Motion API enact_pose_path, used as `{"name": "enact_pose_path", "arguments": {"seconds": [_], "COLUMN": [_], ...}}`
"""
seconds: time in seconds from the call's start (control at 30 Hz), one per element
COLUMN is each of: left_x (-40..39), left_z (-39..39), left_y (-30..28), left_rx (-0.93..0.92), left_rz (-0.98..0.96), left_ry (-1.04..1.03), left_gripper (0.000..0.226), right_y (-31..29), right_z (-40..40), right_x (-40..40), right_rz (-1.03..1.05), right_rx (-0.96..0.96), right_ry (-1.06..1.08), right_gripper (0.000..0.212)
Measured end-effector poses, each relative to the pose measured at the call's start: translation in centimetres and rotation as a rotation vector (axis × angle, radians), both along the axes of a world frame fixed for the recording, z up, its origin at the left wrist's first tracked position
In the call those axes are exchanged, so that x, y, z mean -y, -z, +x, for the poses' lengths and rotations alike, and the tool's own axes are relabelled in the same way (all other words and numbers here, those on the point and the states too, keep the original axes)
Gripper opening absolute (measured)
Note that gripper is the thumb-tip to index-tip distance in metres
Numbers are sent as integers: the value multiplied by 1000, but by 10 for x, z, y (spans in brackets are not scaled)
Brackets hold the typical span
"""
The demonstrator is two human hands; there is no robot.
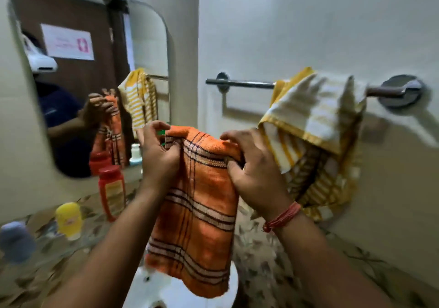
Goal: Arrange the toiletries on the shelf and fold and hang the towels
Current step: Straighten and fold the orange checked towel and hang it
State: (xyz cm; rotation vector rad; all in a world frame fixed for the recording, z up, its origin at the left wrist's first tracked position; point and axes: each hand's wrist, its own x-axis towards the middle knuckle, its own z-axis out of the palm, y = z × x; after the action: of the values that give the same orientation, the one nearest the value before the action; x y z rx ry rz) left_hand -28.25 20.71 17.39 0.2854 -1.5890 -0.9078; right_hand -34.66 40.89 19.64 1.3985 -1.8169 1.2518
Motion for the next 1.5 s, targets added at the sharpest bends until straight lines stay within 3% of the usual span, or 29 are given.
{"name": "enact_pose_path", "arguments": {"seconds": [0.1, 0.27, 0.4, 0.47, 0.53, 0.63, 0.73, 0.87, 0.97, 1.03, 1.1, 1.13, 1.37, 1.43, 1.5], "left_x": [11, 33, 41, 42, 43, 46, 44, 40, 49, 61, 70, 71, 71, 71, 72], "left_z": [-24, -74, -118, -138, -159, -187, -210, -224, -231, -235, -235, -232, -237, -240, -241], "left_y": [-35, -106, -148, -163, -178, -200, -207, -190, -191, -190, -187, -187, -199, -199, -200], "left_rx": [20, 59, 86, 96, 77, 46, 126, 226, 442, 641, 747, 771, 935, 923, 928], "left_rz": [-19, -130, -156, -162, -165, -216, -352, -790, -717, -615, -551, -553, -533, -518, -536], "left_ry": [22, -5, -68, -70, -76, -89, -105, -274, -99, 101, 253, 282, 384, 415, 441], "left_gripper": [31, 21, 25, 24, 24, 20, 18, 35, 41, 51, 54, 54, 41, 40, 36], "right_y": [-42, -127, -190, -212, -230, -243, -251, -236, -220, -218, -224, -225, -227, -226, -220], "right_z": [-1, -17, -63, -85, -106, -132, -163, -185, -184, -180, -172, -168, -146, -141, -141], "right_x": [6, 34, 56, 64, 73, 77, 74, 69, 73, 82, 90, 94, 110, 115, 116], "right_rz": [223, 490, 722, 695, 637, 643, 683, 828, 956, 1097, 1224, 1271, 1534, 1326, 1076], "right_rx": [-220, -532, -483, -356, -349, -578, -748, -918, -1009, -965, -775, -644, -225, -318, -307], "right_ry": [119, 267, 458, 480, 528, 704, 819, 903, 877, 861, 855, 845, 863, 921, 803], "right_gripper": [52, 31, 43, 22, 16, 6, 20, 35, 33, 31, 30, 28, 30, 28, 37]}}
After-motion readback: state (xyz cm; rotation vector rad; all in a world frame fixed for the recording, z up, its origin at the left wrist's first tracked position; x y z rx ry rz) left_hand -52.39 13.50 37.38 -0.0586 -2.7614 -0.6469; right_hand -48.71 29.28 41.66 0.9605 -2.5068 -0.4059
